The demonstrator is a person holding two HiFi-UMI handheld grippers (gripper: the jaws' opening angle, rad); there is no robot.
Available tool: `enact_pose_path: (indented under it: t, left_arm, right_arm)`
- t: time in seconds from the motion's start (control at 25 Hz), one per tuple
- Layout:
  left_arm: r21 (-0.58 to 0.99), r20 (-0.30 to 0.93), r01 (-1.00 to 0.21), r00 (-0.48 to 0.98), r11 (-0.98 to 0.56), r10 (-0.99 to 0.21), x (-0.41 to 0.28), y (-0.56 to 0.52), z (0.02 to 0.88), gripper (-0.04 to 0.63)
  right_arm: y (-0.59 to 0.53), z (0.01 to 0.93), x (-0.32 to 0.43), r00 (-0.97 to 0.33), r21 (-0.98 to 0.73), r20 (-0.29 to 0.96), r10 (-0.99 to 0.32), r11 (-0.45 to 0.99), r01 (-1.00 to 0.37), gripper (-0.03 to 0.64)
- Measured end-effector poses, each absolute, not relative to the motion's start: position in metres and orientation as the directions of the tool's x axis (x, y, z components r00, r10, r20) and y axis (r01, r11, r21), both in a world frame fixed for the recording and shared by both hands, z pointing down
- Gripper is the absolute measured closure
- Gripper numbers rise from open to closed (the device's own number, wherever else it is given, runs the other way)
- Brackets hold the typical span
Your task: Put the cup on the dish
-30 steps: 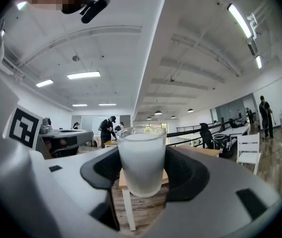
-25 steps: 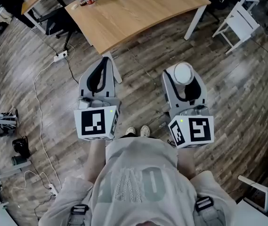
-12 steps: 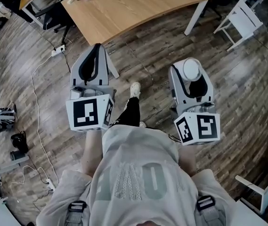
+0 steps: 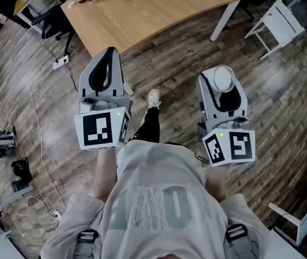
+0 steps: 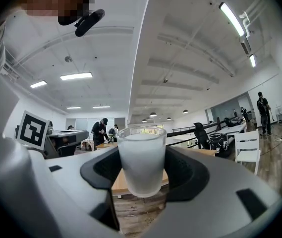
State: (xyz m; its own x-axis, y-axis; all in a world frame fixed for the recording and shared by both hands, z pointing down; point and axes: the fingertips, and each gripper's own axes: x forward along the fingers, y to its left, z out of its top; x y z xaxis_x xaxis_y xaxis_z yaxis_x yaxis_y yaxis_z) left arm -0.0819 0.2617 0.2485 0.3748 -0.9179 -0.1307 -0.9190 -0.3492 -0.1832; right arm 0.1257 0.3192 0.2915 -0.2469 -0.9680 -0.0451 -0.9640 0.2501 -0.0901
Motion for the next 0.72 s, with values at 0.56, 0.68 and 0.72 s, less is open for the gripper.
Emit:
enact_pose_path:
  t: [0.56,0.68,0.72]
  left_arm:
    - [-0.178,-0.146,-0.945,0.301,-0.274,-0.942,-0.112,0.043,0.223,0.588]
    - [-0.196,-0.173,-0.945,0.295,-0.261,-0.940,-0.115,-0.013,0.209,0.588]
    - [-0.199,-0.179,-0.945,0.295,-0.259,-0.939,-0.115,-0.030,0.204,0.588]
  right_arm:
    - [0.084,0.270,0.099,-0.332,-0.097,-0.049,-0.942,0.335,-0.937,0.348]
    - [0.023,0.264,0.096,-0.334,-0.090,-0.044,-0.941,0.337,-0.937,0.348]
    - [0.005,0.262,0.095,-0.335,-0.090,-0.040,-0.941,0.337,-0.937,0.348]
